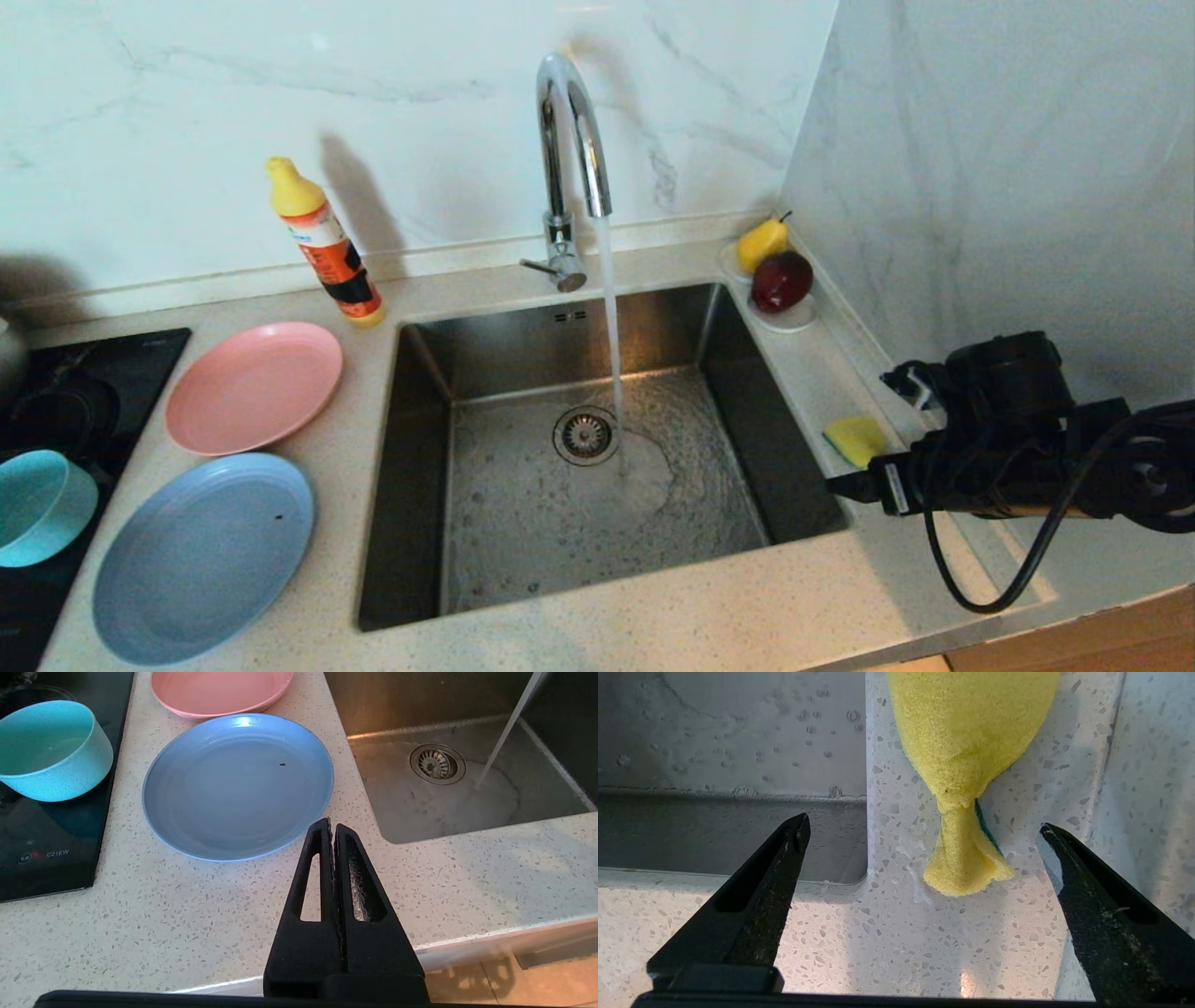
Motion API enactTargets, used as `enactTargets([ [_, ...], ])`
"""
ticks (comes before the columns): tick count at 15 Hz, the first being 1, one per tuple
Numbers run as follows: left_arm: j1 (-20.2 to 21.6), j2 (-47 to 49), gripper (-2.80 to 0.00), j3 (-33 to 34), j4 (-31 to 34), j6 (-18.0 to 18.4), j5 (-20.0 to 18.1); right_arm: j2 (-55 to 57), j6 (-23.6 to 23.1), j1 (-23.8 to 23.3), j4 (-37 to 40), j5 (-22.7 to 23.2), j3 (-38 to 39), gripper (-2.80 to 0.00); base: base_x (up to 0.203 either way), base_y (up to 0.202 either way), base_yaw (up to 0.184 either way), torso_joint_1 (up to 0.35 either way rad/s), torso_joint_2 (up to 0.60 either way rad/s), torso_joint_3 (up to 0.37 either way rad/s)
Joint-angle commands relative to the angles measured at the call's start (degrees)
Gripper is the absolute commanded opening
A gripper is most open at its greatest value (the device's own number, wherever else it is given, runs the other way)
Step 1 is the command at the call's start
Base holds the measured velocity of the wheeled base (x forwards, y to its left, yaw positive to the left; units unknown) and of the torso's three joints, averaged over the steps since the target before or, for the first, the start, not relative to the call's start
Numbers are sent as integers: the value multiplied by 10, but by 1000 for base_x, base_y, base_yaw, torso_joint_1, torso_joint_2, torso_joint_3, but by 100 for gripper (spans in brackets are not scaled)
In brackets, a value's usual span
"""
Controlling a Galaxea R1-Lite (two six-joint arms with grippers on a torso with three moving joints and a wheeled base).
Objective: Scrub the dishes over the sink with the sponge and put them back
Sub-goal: Pick up a bowl and the sponge
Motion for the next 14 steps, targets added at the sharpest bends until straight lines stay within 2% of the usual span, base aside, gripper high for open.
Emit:
enactTargets([
  [1,0,1,-280,11,0,0,0,4,0,1,-1,0,-1,0,0,0,0,0,0,0],
  [10,1,1,-280,11,0,0,0,9,1,0,-2,0,-5,0,0,0,0,0,0,0],
  [11,0,1,-280,11,0,0,0,9,0,0,-2,0,-4,-280,0,0,0,0,0,0],
  [14,0,1,-280,11,0,0,0,10,0,0,-2,0,-5,-280,0,0,0,0,0,0],
])
